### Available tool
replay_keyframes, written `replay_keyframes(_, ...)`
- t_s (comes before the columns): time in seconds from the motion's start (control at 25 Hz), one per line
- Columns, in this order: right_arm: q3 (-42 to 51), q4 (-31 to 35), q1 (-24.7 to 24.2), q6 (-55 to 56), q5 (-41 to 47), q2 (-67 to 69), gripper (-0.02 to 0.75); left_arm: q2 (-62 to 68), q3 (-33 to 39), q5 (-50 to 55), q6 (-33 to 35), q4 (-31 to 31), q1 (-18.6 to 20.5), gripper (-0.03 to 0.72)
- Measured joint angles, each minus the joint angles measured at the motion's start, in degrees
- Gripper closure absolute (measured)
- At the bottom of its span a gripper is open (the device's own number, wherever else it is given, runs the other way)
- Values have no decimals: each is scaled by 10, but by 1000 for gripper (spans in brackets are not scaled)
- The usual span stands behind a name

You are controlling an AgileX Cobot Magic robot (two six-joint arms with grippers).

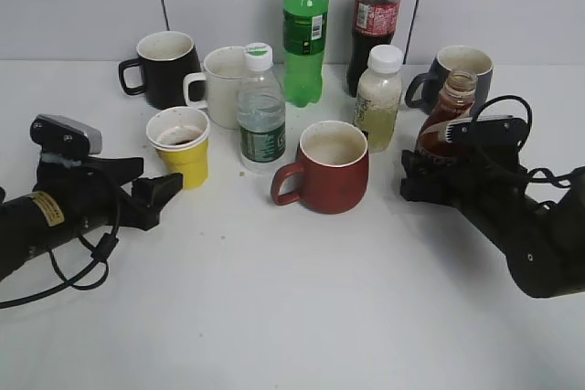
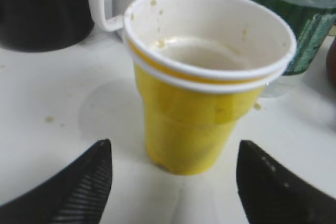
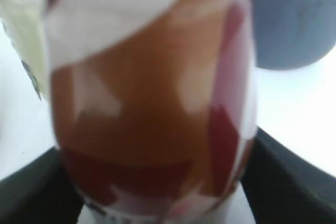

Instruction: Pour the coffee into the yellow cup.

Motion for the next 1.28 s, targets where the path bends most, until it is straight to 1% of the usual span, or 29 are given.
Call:
replay_keyframes(0.08, 11, 1, 0, -1, 8, -14, 118, -1, 3, 5, 0, 2, 0, 129)
replay_keyframes(0.28, 50, 5, 0, -3, 23, -44, 118, -12, 3, 55, 0, 30, 0, 129)
replay_keyframes(0.4, 72, 6, 0, -4, 42, -62, 118, -46, 3, 138, 0, 37, 0, 129)
replay_keyframes(0.52, 81, 7, 0, -4, 109, -89, 127, -91, 3, 206, -17, 29, 0, 129)
replay_keyframes(0.56, 81, 8, 0, -4, 141, -103, 131, -91, 3, 206, -17, 29, 0, 129)
replay_keyframes(0.6, 81, 8, 0, -4, 177, -119, 135, -122, 3, 256, -46, 15, -2, 129)
replay_keyframes(0.64, 81, 8, 0, -4, 214, -133, 138, -145, 3, 283, -59, 8, -5, 129)
replay_keyframes(0.72, 81, 8, 0, -4, 288, -176, 141, -187, 3, 343, -74, -13, -13, 129)
replay_keyframes(0.76, 82, 8, 0, -4, 329, -199, 141, -194, 3, 353, -74, -20, -14, 129)
replay_keyframes(0.8, 81, 8, 0, -4, 367, -220, 141, -231, 3, 411, -79, -60, -25, 129)
replay_keyframes(0.84, 79, 8, 0, -4, 415, -245, 142, -231, 3, 411, -79, -60, -25, 129)
replay_keyframes(0.88, 77, 8, 0, -4, 465, -271, 142, -269, 3, 479, -83, -107, -36, 129)
replay_keyframes(0.96, 65, 8, 0, -4, 563, -319, 144, -289, 1, 549, -83, -141, -40, 129)
replay_keyframes(1.0, 57, 8, 0, -4, 617, -345, 144, -332, -3, 590, -84, -148, -54, 129)
replay_keyframes(1.04, 48, 8, 0, -4, 673, -372, 144, -354, -6, 623, -85, -155, -59, 129)
replay_keyframes(1.12, 26, 4, 0, -4, 771, -420, 144, -425, -28, 754, -85, -165, -80, 129)
replay_keyframes(1.2, 5, 4, 0, -4, 866, -469, 144, -470, -40, 818, -85, -167, -89, 129)
replay_keyframes(1.24, -6, 4, 0, -4, 901, -495, 144, -512, -54, 888, -85, -168, -94, 129)
replay_keyframes(1.28, -13, 4, 0, -5, 940, -523, 144, -523, -55, 895, -85, -168, -95, 129)
